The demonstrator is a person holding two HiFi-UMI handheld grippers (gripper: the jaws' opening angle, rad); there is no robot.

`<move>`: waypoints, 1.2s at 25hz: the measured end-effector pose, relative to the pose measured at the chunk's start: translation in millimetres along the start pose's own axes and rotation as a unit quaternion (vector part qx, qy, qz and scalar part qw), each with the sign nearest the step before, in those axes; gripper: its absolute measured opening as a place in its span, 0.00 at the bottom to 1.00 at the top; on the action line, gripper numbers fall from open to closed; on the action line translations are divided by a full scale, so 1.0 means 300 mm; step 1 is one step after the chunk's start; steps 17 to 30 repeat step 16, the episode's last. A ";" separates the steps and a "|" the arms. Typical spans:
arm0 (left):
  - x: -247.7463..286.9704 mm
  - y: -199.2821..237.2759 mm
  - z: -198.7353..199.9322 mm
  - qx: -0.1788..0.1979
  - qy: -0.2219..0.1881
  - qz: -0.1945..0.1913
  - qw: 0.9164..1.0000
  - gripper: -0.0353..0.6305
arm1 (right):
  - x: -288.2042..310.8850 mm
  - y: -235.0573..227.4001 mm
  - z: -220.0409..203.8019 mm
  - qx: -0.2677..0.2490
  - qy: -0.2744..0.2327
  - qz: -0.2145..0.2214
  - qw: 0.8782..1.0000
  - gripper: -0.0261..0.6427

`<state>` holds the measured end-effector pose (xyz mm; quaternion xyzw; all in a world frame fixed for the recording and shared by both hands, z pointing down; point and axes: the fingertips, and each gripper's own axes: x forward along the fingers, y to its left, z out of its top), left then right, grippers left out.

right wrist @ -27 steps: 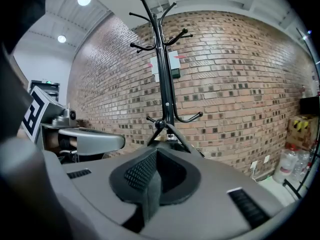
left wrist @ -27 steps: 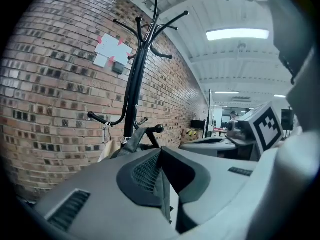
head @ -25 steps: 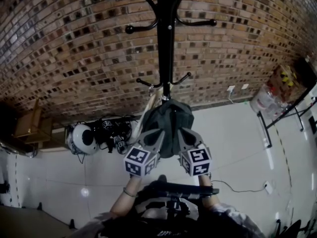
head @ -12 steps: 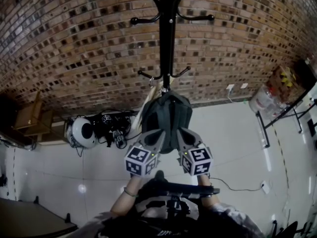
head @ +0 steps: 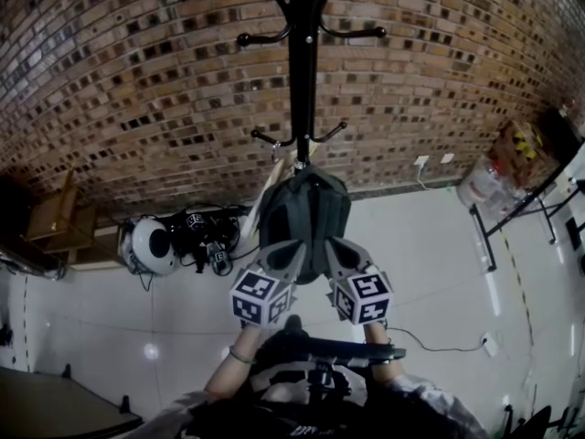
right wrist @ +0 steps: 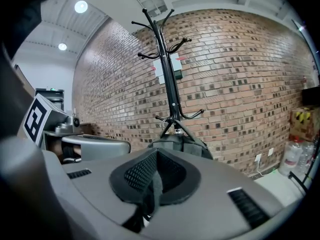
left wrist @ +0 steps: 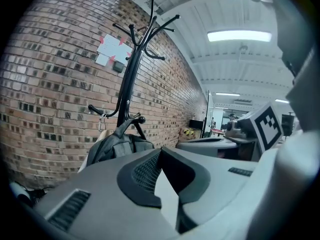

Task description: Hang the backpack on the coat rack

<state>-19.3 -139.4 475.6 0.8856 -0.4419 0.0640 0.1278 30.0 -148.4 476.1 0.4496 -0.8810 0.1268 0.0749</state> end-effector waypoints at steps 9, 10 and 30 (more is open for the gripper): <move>-0.008 0.007 -0.002 -0.007 0.004 0.002 1.000 0.05 | 0.006 0.019 0.001 -0.002 0.004 0.009 1.000 0.03; -0.008 0.007 -0.005 -0.007 0.004 0.002 1.000 0.05 | 0.007 0.019 -0.001 -0.002 0.004 0.008 1.000 0.03; -0.003 0.015 -0.018 -0.009 0.005 0.000 1.000 0.05 | 0.015 0.016 -0.010 -0.003 0.003 0.008 1.000 0.03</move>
